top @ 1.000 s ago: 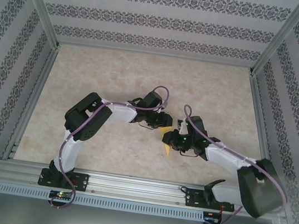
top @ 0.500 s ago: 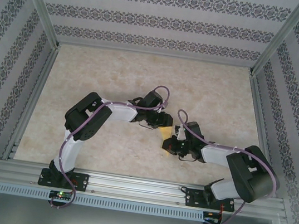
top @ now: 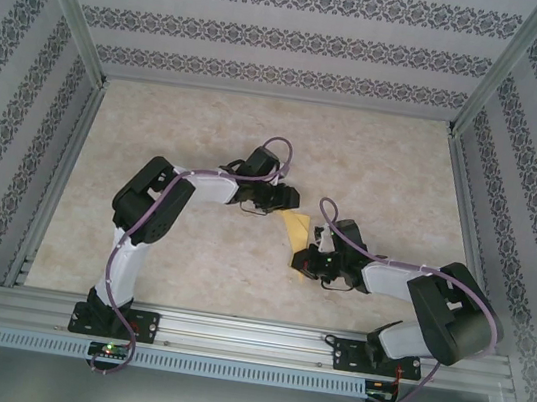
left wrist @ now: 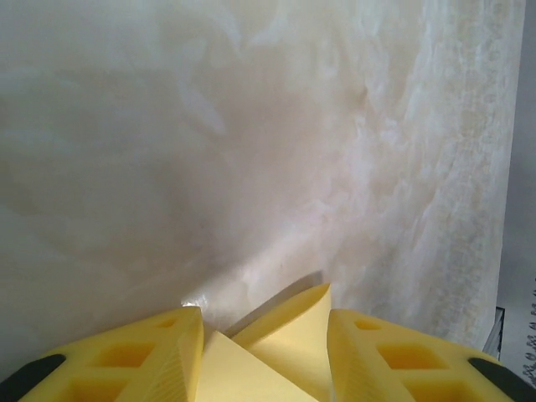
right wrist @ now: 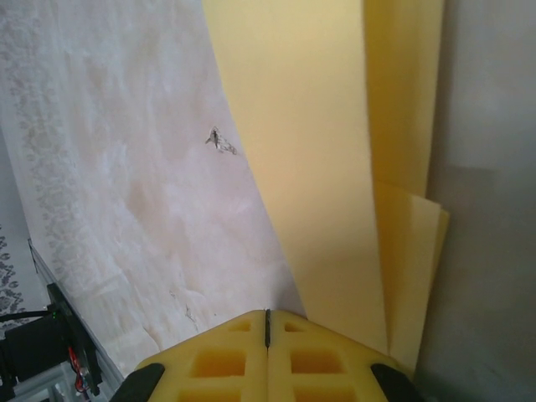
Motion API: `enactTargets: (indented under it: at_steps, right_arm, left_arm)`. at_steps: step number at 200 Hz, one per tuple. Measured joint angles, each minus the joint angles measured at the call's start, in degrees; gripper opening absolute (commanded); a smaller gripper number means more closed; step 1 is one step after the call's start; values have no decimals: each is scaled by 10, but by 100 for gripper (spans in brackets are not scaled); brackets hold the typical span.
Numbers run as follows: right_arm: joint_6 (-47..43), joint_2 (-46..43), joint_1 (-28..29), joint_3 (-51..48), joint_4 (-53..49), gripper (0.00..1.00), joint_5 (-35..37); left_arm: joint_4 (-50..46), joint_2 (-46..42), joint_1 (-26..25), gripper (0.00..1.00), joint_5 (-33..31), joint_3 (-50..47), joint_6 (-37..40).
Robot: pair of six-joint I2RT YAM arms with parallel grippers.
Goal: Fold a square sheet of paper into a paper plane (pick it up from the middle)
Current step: Fold the wing for the fifth time at the center of the table, then move the paper plane to the center of the table.
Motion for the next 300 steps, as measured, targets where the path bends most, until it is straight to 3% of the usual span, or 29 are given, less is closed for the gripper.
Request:
enactTargets:
  at_steps: [72,95,113,128,142,185,300]
  right_arm:
    - [0,0,1,10,-16,10,-12]
    - [1,-16,6,28,-47,22,-10]
    - [-1,-78,5,44,-82,31,8]
    - [-5,-146,-5,55,-113,33,37]
    - [-11,-209,-31,58,-145,42,76]
    - [-17,-315,-130,17,-211,49,142]
    - [-19,-255,-139,-14,-196,55,120]
  left_arm:
    - [-72,-35,15,49,-76,2,42]
    - [-103,-80,13,49,-106,-15,47]
    - [-137,-115,5,51,-137,-17,49]
    - [-165,-139,-7,53,-167,-17,49]
    - [-191,-155,-26,55,-192,-17,48]
    - [-267,-141,-89,56,-236,10,37]
    - [-339,-65,-113,63,-253,106,18]
